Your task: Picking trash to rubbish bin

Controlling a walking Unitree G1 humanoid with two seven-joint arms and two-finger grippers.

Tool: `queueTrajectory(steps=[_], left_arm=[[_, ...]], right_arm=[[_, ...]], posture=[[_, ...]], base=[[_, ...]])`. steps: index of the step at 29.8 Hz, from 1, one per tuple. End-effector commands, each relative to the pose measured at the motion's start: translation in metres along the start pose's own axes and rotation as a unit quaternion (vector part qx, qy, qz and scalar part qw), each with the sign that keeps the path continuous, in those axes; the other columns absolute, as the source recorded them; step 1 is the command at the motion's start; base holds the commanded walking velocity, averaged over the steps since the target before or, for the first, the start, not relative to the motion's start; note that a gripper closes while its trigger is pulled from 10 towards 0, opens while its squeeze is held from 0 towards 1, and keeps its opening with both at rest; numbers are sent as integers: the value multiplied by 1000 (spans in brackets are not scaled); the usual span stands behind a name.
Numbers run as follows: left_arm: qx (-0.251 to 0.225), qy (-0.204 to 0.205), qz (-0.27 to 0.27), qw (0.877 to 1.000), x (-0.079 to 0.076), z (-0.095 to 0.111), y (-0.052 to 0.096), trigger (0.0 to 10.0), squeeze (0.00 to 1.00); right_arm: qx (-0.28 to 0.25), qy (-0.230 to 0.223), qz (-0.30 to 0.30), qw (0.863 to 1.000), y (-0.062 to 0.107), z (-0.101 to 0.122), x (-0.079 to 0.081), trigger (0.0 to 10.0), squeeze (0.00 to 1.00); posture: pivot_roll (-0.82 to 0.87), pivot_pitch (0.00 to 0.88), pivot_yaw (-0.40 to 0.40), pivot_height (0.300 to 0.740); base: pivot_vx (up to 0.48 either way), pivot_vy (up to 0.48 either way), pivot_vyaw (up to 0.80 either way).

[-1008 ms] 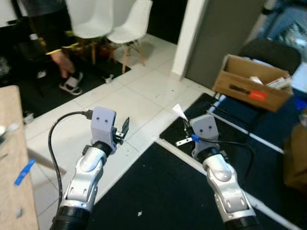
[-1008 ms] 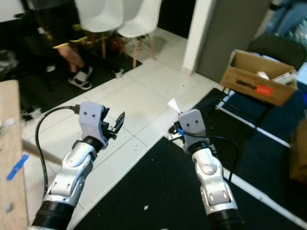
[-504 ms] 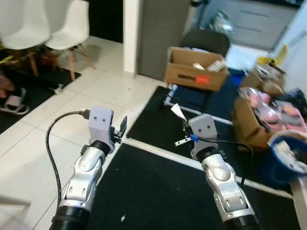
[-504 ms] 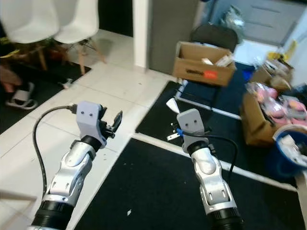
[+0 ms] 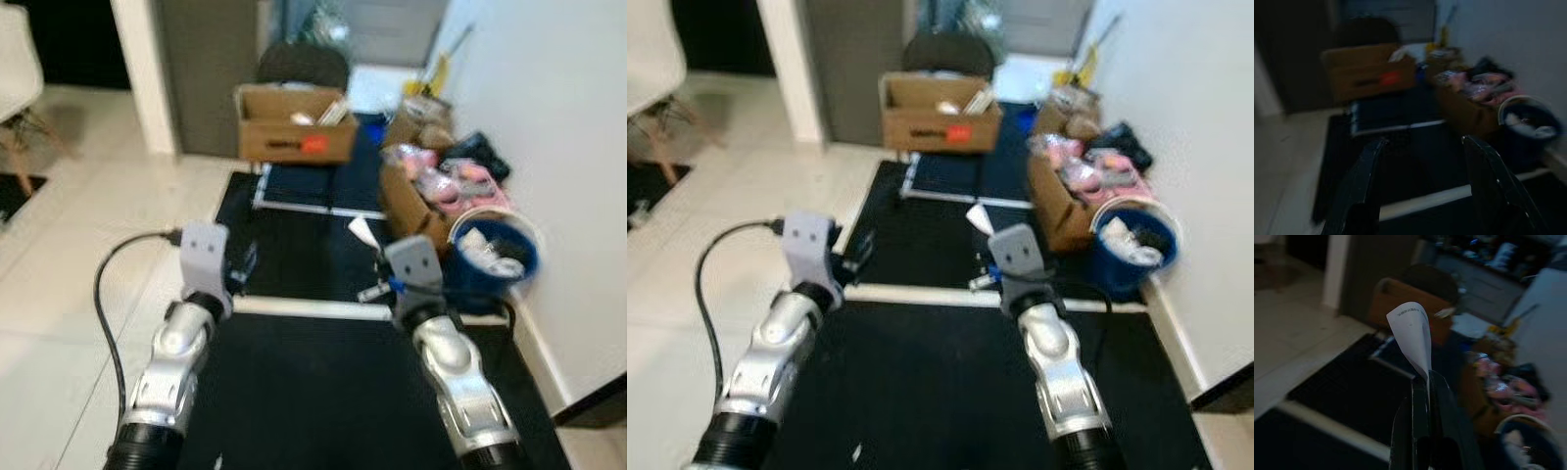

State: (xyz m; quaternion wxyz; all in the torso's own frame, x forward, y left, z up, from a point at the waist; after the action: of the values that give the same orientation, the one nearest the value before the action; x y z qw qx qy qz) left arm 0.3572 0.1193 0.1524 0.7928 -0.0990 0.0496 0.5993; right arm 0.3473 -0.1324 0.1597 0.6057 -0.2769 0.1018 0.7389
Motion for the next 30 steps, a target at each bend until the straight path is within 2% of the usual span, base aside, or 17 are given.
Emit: queueTrajectory(steps=[1, 4, 16, 30], left_arm=[[11, 2, 8, 1000, 3, -6, 3, 10000, 0], [11, 14, 12, 1000, 3, -6, 2, 10000, 0], [5, 15, 3, 1000, 0, -2, 2, 10000, 0], [2, 23, 0, 1000, -1, 0, 2, 10000, 0]], right_arm=[[6, -6, 7, 1000, 2, -3, 5, 10000, 0], [21, -15, 5, 1000, 3, -8, 6, 10000, 0], [33, -16, 19, 999, 4, -12, 11, 10000, 0], [40, -17, 32, 999, 5, -16, 17, 10000, 0]], posture=[[-95, 74, -32, 740], [-96, 76, -31, 740], [-94, 82, -34, 740], [-94, 86, -34, 740]], base=[[0, 0, -800], [0, 0, -777], [0, 0, 0], [344, 0, 0]])
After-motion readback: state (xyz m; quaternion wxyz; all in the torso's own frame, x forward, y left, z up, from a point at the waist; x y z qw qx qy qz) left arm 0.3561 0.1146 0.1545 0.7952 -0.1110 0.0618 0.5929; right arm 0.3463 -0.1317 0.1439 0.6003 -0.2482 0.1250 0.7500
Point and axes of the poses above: a point about 5 cm out from each wrist's last joint towards the gripper, its own y axis pointing back from the gripper into the wrist, its own z axis along the axis of the wrist's last joint, x = y × z, the point moved 4 cm from there along -y, pointing out of the wrist towards the gripper, and after that the axes turned 15 degrees about y, right-handed, at the moved point
